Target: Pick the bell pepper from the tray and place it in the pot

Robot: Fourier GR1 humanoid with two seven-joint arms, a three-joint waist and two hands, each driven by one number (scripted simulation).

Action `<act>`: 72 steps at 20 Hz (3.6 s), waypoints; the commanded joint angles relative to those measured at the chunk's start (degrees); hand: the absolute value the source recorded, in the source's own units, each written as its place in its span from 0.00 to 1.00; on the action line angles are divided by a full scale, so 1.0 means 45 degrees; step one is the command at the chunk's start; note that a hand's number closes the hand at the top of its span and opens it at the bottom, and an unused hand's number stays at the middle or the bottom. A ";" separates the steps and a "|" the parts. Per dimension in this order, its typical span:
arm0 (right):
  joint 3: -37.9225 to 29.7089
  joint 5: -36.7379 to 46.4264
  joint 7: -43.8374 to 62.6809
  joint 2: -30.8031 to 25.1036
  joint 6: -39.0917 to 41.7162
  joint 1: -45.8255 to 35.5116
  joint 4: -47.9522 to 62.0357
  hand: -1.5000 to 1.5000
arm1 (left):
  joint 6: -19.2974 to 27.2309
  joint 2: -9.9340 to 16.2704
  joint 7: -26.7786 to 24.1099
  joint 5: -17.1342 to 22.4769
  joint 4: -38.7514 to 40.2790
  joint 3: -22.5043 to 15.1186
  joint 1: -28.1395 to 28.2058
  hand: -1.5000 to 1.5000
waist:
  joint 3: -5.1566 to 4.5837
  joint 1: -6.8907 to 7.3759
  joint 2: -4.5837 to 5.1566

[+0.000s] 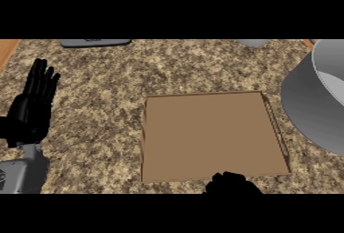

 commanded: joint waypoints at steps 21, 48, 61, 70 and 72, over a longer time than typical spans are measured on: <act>-1.2835 -0.7095 -0.1256 -0.2156 -0.1238 0.0820 -0.1452 1.00 | -0.0084 -0.0199 0.0130 -0.0004 0.0154 -0.0190 -0.0543 0.50 | 0.0035 0.0570 0.0287; -1.4286 -0.8066 -0.9238 -0.7464 0.0091 -0.7485 1.9280 0.00 | -0.0457 -0.0826 -0.0434 -0.0286 0.0336 -0.0850 -0.0705 0.50 | 0.0034 0.1472 0.0418; -1.5200 -0.9568 -1.2278 -0.7309 0.2091 -0.9221 2.1285 0.00 | -0.0250 -0.0634 0.0315 -0.0228 0.0290 -0.0552 -0.1107 0.50 | 0.0032 0.1155 0.0342; -1.7154 -1.1739 -1.0188 -0.8928 0.4678 -1.0546 2.3658 0.00 | 0.0137 -0.0990 -0.0115 -0.0835 0.0566 -0.0912 -0.1146 0.50 | 0.0057 0.1248 0.0436; -1.7492 -1.2054 -1.0567 -0.9337 0.4860 -1.0140 2.4044 0.00 | -0.0446 -0.0592 -0.0487 -0.0228 0.0682 -0.0336 -0.1080 0.50 | 0.0056 0.1229 0.0437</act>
